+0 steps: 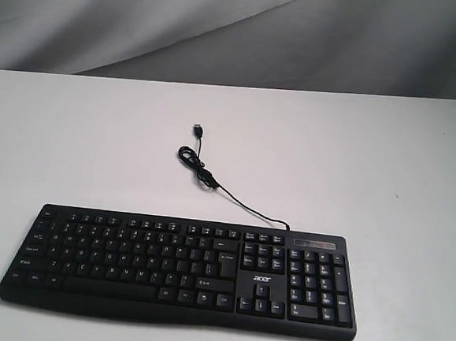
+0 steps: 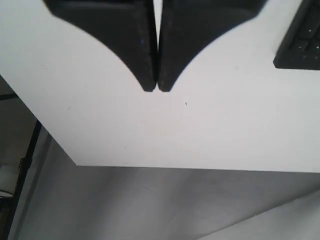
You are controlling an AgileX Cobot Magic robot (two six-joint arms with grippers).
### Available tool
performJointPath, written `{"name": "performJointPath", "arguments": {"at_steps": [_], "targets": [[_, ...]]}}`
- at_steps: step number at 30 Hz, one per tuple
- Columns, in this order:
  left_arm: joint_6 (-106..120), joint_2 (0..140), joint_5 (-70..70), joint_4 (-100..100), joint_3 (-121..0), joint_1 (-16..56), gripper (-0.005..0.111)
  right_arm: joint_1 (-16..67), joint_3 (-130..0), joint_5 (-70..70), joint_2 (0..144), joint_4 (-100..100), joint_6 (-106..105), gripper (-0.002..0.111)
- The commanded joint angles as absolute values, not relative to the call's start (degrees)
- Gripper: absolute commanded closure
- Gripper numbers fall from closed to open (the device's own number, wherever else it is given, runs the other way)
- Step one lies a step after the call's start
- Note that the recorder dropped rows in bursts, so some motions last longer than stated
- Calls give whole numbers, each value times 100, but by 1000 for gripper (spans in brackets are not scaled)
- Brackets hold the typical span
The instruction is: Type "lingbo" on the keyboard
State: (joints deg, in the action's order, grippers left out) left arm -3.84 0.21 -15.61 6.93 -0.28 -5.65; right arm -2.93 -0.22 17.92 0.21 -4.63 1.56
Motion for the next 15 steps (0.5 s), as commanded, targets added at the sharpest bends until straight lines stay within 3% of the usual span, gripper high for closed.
{"name": "performJointPath", "arguments": {"at_steps": [1,15], "targets": [[-396,0,-1523,671,0,-571,106,-342,0,1911,0,-419,177,108],[-396,0,-1523,671,0,-571,106,-342,0,1911,0,-217,189,108]]}}
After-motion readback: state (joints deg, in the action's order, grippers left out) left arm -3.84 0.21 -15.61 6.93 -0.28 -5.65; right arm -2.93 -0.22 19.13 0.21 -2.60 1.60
